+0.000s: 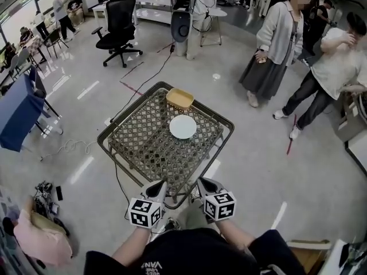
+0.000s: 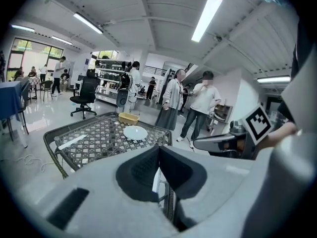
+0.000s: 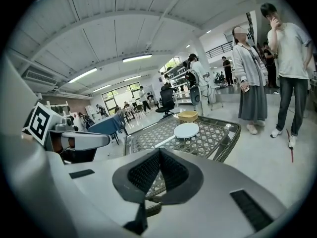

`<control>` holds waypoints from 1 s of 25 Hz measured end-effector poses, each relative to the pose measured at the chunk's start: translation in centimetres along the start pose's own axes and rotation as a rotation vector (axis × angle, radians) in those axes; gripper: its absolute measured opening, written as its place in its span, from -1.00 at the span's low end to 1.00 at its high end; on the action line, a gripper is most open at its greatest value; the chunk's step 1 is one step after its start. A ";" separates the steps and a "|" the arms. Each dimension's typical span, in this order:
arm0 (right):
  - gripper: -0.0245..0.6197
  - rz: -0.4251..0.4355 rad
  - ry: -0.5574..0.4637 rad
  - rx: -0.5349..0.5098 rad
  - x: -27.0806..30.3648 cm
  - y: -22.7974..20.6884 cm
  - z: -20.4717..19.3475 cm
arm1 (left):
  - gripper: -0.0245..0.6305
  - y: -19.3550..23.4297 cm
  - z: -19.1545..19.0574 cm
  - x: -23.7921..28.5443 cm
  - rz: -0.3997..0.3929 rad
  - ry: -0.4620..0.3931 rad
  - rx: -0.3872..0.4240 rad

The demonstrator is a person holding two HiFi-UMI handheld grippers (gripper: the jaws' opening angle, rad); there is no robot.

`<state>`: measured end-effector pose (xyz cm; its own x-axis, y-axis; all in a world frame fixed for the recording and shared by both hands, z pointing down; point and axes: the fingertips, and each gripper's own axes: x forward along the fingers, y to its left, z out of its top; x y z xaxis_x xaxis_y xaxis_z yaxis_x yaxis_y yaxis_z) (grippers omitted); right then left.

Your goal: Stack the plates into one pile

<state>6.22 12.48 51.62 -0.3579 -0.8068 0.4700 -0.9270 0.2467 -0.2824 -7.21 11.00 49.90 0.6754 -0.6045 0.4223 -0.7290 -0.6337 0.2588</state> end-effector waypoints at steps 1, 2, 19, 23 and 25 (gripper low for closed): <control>-0.92 0.001 0.000 0.000 -0.4 0.2 -0.3 | -0.86 -0.2 -0.2 -0.5 0.001 -0.001 0.003; -0.92 0.001 -0.001 -0.001 -0.9 0.4 -0.5 | -0.86 -0.3 -0.5 -0.9 0.003 -0.002 0.006; -0.92 -0.074 -0.072 -0.078 -5.0 0.9 -1.3 | -0.86 -1.2 -1.0 -5.3 0.060 -0.086 0.056; -0.92 -0.073 -0.089 -0.068 -5.3 0.5 -0.9 | -0.86 -1.5 -0.6 -5.1 0.067 -0.104 0.055; -0.92 -0.073 -0.090 -0.065 -5.4 0.4 -0.7 | -0.86 -1.6 -0.6 -5.2 0.065 -0.106 0.054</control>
<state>7.68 17.34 49.55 -0.2804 -0.8683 0.4092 -0.9566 0.2174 -0.1942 -9.63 15.39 47.79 0.6368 -0.6910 0.3420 -0.7666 -0.6147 0.1855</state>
